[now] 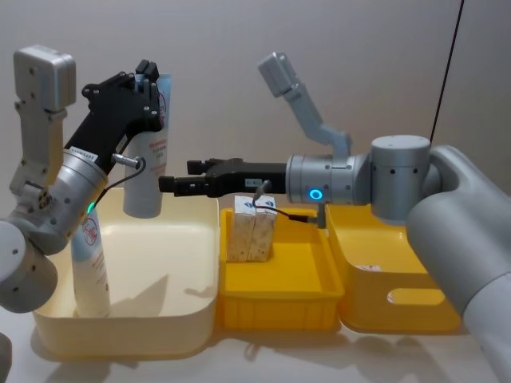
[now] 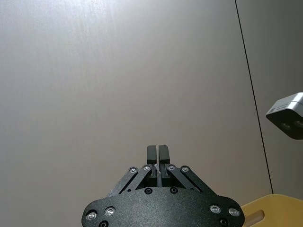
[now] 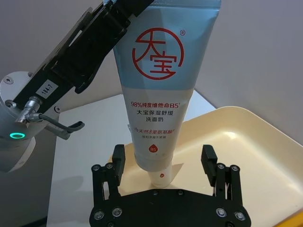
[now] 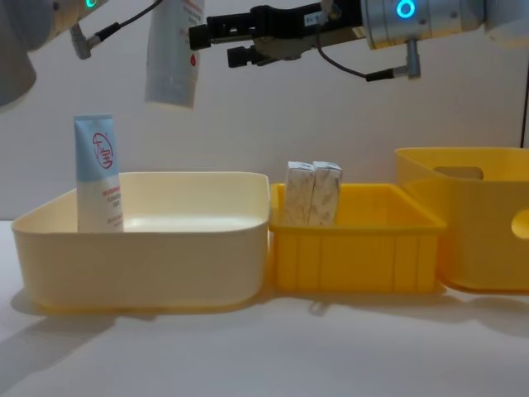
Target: Bimanual collaborative sorting of washing and personal care products
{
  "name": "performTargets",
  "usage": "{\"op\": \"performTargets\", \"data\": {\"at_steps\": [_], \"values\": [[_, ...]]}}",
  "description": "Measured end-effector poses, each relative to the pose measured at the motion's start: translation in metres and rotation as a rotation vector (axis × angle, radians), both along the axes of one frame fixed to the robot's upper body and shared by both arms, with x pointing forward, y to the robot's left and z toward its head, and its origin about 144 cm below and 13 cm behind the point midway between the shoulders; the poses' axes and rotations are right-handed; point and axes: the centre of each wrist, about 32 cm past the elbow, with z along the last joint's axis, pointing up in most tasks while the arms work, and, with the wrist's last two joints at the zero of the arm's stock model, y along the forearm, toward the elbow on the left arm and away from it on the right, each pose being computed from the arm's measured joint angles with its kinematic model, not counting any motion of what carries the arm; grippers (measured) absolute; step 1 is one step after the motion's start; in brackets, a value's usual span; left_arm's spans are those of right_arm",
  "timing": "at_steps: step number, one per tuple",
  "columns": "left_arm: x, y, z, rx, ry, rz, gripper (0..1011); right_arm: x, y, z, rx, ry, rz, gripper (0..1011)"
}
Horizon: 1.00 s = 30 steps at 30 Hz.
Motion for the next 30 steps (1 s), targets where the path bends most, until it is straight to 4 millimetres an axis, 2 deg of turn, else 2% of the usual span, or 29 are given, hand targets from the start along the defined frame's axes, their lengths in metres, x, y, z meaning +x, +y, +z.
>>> {"op": "performTargets", "data": {"at_steps": [30], "values": [[-0.006,0.006,-0.002,-0.001,0.004,0.012,34,0.019,0.04,-0.001,0.0,0.013,0.046,1001]]}}
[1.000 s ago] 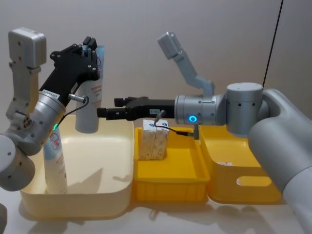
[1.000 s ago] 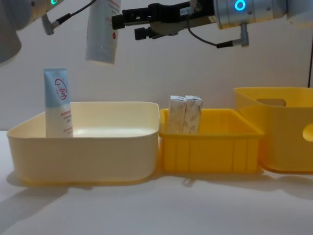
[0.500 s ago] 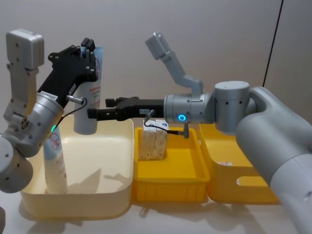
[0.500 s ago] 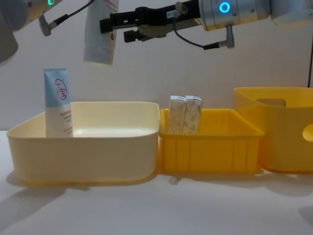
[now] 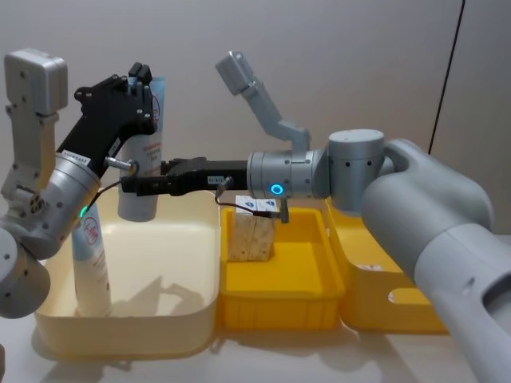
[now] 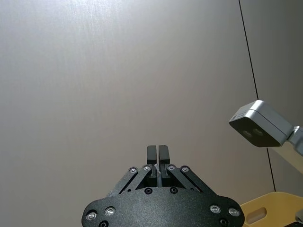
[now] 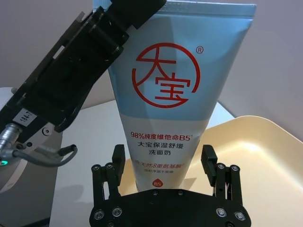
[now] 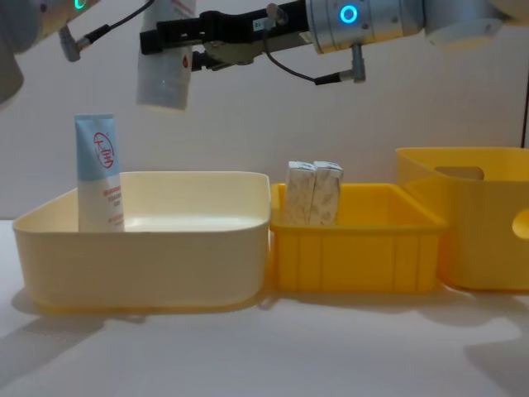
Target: Bimanual collaborative sorting of washing and personal care products
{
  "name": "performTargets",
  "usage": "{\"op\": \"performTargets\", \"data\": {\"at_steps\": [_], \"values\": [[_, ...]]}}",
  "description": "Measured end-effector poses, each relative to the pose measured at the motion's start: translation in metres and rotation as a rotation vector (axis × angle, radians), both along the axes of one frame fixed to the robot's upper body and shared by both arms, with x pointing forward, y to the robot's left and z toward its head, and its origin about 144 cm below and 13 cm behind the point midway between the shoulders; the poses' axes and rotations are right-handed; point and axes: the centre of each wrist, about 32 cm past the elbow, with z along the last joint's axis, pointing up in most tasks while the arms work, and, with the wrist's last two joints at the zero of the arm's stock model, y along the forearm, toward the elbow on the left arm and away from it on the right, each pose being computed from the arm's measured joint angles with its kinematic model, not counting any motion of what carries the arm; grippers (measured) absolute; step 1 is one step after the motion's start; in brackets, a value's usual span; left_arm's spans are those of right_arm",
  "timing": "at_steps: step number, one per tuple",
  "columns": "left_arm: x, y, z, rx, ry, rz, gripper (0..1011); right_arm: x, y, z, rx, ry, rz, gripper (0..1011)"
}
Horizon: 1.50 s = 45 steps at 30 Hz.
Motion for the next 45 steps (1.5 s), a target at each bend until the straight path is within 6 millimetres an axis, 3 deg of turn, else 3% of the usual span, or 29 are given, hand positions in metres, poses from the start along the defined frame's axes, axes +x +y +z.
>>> {"op": "performTargets", "data": {"at_steps": [12,24,45], "values": [[-0.0015,0.0017,-0.0007,0.0,0.001,0.006,34,0.002,0.0062,0.0008,0.004,0.003,0.009,994],[-0.0017,0.0026,-0.0012,0.001,0.001,0.015,33,0.0024,0.0073,0.0017,0.005,0.002,0.008,697],[-0.0014,0.0033,-0.0018,0.0,-0.002,0.023,33,0.0025,0.0075,0.0023,0.004,0.001,0.006,554]]}}
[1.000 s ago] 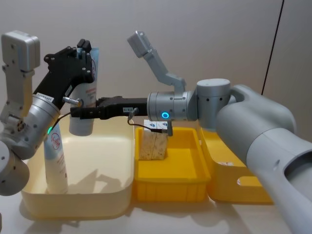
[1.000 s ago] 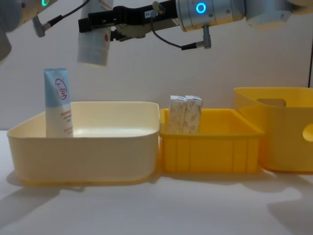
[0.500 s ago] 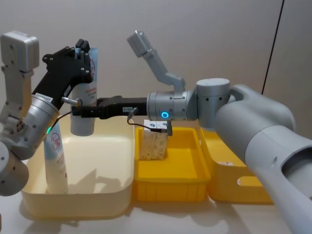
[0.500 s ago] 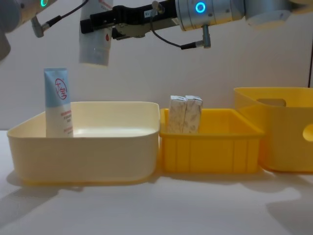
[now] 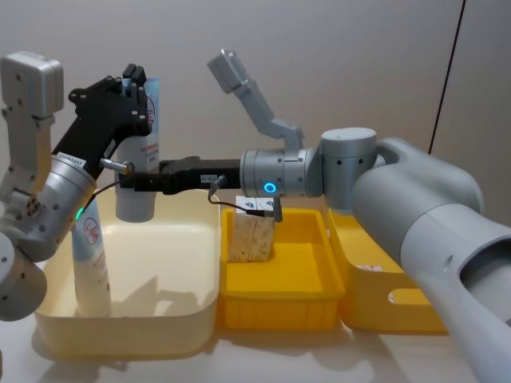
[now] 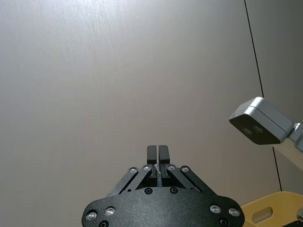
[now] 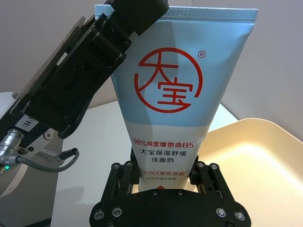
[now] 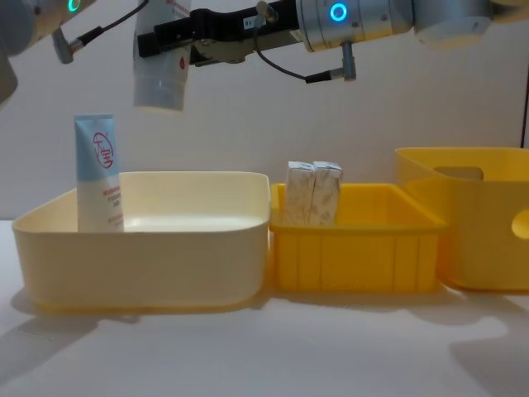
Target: Bimanual collaborative sorting of washing and personal care products
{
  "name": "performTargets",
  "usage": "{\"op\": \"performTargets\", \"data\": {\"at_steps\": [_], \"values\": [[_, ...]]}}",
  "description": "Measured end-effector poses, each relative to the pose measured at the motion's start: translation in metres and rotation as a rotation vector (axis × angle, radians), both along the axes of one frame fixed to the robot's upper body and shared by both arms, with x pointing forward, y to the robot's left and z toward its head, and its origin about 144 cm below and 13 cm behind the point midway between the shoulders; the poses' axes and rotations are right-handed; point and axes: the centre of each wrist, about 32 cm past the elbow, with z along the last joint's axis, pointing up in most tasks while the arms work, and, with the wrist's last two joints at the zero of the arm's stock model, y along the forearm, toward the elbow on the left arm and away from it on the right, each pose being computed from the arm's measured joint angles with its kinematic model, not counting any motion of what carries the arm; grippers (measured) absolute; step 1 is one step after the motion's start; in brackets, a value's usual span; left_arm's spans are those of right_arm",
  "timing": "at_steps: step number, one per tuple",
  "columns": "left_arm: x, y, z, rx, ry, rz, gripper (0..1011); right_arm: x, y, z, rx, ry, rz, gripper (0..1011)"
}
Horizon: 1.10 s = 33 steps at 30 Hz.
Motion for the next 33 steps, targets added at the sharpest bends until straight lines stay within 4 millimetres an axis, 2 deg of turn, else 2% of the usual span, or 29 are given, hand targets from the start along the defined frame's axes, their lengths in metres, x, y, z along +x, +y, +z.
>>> {"op": "performTargets", "data": {"at_steps": [14,33], "values": [[0.0,-0.0001,0.0,0.0,-0.001,0.001,33,0.0,0.0001,-0.0002,0.001,0.001,0.0,476],[0.0,-0.0001,0.0001,0.0,-0.001,0.001,34,0.0,0.0,-0.0001,-0.001,0.0,-0.001,472]]}}
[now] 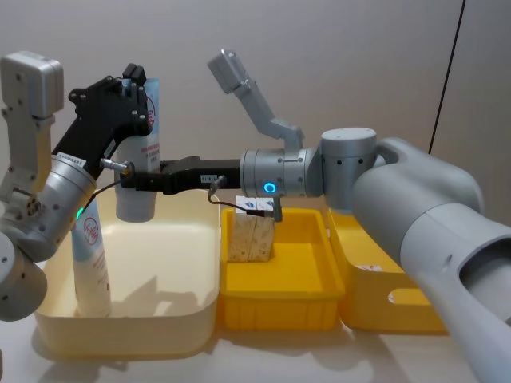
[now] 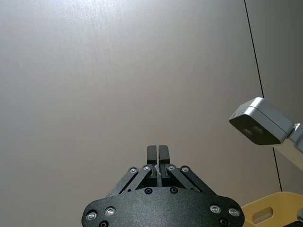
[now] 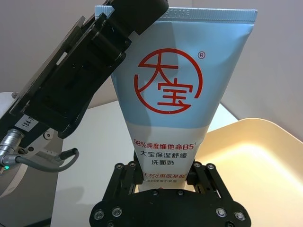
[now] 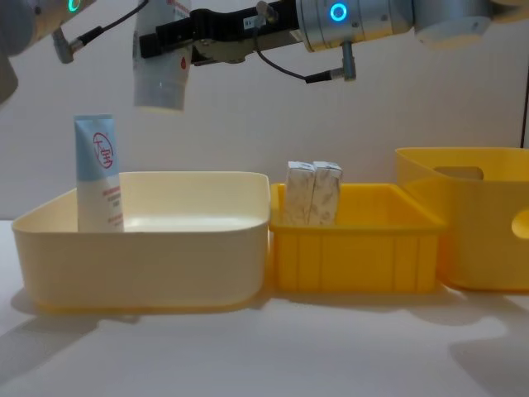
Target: Bimanual collaborative sorting of washing and personal care products
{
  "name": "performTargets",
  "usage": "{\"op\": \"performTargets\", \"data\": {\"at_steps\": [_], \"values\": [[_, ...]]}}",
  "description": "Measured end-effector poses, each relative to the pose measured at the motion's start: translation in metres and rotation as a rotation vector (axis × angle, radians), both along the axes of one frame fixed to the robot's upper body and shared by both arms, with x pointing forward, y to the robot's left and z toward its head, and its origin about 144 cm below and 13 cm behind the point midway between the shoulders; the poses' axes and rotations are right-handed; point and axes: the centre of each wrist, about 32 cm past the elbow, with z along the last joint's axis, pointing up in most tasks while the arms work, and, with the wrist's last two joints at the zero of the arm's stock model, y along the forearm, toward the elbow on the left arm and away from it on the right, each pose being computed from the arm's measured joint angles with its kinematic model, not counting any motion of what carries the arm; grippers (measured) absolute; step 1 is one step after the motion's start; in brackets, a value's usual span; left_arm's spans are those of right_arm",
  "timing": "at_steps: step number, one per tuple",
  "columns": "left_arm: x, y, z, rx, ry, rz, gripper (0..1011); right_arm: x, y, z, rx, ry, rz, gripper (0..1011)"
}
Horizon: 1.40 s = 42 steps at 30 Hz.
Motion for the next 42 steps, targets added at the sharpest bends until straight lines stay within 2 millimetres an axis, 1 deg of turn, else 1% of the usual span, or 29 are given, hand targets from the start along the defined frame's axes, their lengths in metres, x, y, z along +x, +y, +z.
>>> {"op": "performTargets", "data": {"at_steps": [2,4,5,7,8,11,13,14,16,19,20,22,24,26,27,29,30,31,32,35,42], "values": [[0.0,0.0,0.0,0.0,-0.001,0.0,41,0.0,0.0,0.0,-0.001,0.0,0.0,472],[0.0,0.0,0.0,0.0,-0.001,0.0,104,0.0,0.0,0.0,-0.001,0.0,0.0,472],[0.0,0.0,0.0,0.0,-0.001,0.0,104,0.0,0.0,0.0,-0.001,0.0,0.0,472],[0.0,0.0,0.0,0.0,-0.001,0.0,190,0.0,0.0,0.0,-0.001,0.0,0.0,472],[0.0,0.0,0.0,0.0,-0.001,0.0,190,0.0,0.0,0.0,-0.001,0.0,0.0,472],[0.0,0.0,0.0,0.0,-0.001,0.0,300,0.0,0.0,0.0,0.0,0.0,0.0,472],[0.0,0.0,0.0,0.0,0.0,0.0,332,0.0,0.0,0.0,0.0,0.0,0.0,472],[0.0,0.0,0.0,0.0,0.0,0.0,390,0.0,0.0,0.0,0.0,0.0,0.0,472],[0.0,0.0,0.0,0.0,0.0,0.0,442,0.0,0.0,0.0,0.0,0.0,0.0,472],[0.0,0.0,0.0,0.0,0.0,0.0,563,0.0,0.0,0.001,-0.001,-0.004,0.0,472],[0.0,0.0,0.0,0.0,0.0,0.0,563,0.0,0.0,0.001,-0.001,-0.005,-0.003,472],[0.0,0.0,0.0,0.0,0.0,0.0,645,0.0,-0.001,0.002,-0.002,-0.008,-0.009,472],[0.0,0.0,0.0,0.0,0.0,0.0,679,0.0,-0.003,0.004,-0.004,-0.016,-0.022,472],[0.0,0.0,0.0,0.0,0.0,0.0,788,0.0,-0.006,0.006,-0.007,-0.026,-0.039,471],[0.0,0.0,0.0,0.0,0.0,0.0,788,0.0,-0.007,0.006,-0.01,-0.027,-0.049,471],[0.0,0.0,0.0,0.0,0.0,0.0,861,-0.001,-0.012,0.008,-0.016,-0.036,-0.072,471],[0.0,0.0,0.0,0.0,0.0,0.0,873,-0.001,-0.012,0.01,-0.016,-0.044,-0.076,471],[0.0,0.0,0.0,0.0,0.0,0.0,911,-0.002,-0.013,0.011,-0.019,-0.046,-0.087,472],[0.0,0.0,0.0,0.0,0.0,0.0,922,-0.002,-0.014,0.012,-0.021,-0.051,-0.092,472],[0.0,0.0,0.0,0.0,0.0,0.0,1001,-0.004,-0.02,0.016,-0.032,-0.063,-0.129,472],[0.0,0.0,0.0,0.0,0.0,0.0,1003,-0.012,-0.035,0.029,-0.078,-0.108,-0.225,472]]}}
